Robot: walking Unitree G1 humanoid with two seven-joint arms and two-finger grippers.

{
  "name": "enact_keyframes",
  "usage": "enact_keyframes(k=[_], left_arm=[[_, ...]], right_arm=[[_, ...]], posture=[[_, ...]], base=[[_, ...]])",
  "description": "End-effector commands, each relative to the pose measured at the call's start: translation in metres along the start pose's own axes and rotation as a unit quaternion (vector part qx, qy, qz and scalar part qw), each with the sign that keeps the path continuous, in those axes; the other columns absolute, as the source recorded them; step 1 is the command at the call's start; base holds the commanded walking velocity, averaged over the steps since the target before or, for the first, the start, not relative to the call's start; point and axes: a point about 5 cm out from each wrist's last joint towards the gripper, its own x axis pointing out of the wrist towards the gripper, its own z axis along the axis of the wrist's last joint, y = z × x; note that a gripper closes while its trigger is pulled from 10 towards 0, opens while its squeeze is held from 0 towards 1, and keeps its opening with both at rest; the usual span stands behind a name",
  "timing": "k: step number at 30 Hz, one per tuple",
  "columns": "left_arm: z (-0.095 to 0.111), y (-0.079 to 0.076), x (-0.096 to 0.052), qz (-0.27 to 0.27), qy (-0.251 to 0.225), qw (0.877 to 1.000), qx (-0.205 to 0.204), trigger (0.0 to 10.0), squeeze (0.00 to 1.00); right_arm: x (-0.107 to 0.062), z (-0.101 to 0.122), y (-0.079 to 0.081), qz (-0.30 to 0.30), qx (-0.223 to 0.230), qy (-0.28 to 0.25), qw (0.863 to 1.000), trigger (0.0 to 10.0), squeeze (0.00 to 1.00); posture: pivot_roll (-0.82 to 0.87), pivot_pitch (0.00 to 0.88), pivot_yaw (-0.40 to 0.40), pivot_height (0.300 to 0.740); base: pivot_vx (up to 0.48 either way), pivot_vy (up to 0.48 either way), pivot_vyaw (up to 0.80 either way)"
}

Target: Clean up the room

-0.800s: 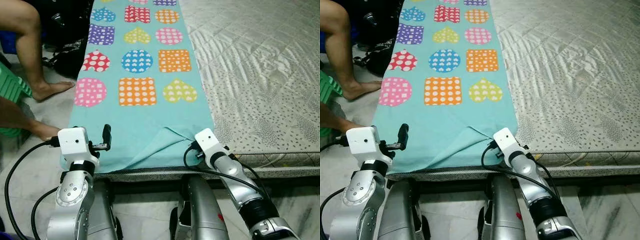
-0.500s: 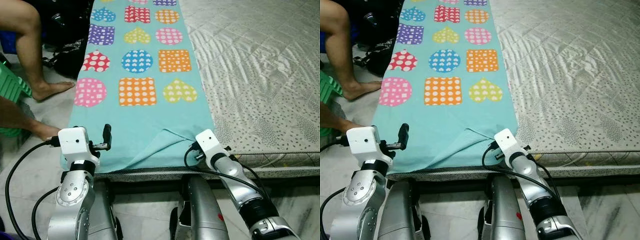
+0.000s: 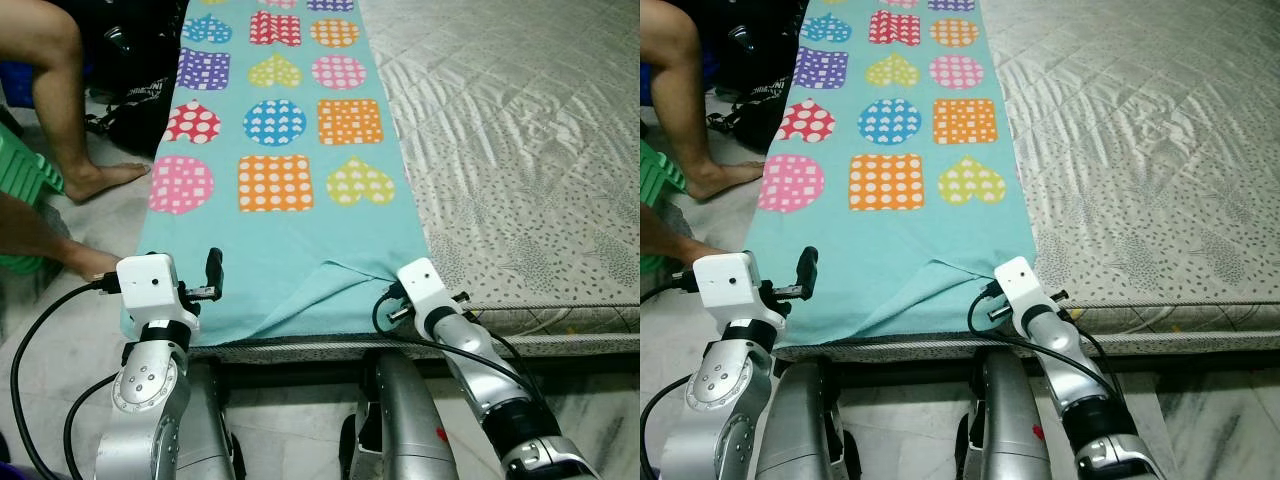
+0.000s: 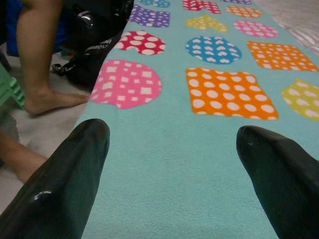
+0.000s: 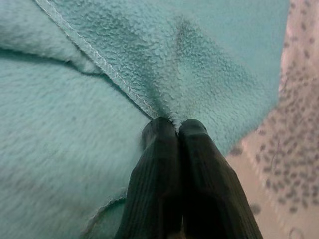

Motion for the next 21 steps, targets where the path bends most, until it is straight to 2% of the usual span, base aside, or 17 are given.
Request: enact_keyframes(k=[1, 9, 21], left_arm=[[-0.001, 0.002, -0.002, 0.005, 0.003, 1.0, 0.004, 10.0, 0.0], [-0.003, 0.001, -0.002, 0.002, 0.004, 1.0, 0.003, 10.0, 0.0], [-0.003, 0.001, -0.002, 0.002, 0.004, 1.0, 0.003, 10.0, 0.0]], right_arm=[[-0.008, -0.008, -0.007, 0.013, 0.029, -0.001, 0.999, 0.0, 0.0], [-0.023, -0.017, -0.02, 0.038, 0.082, -0.017, 0.996, 0.0, 0.0], [-0.023, -0.017, -0.02, 0.038, 0.082, -0.017, 0.996, 0.0, 0.0]], posture=[[0.07, 0.232, -0.045, 0.541], [0.06, 0.225, -0.04, 0.541], [0.06, 0.225, -0.04, 0.541]], base=[[0.0, 0.0, 0.0], [0.0, 0.0, 0.0], [0.0, 0.0, 0.0]])
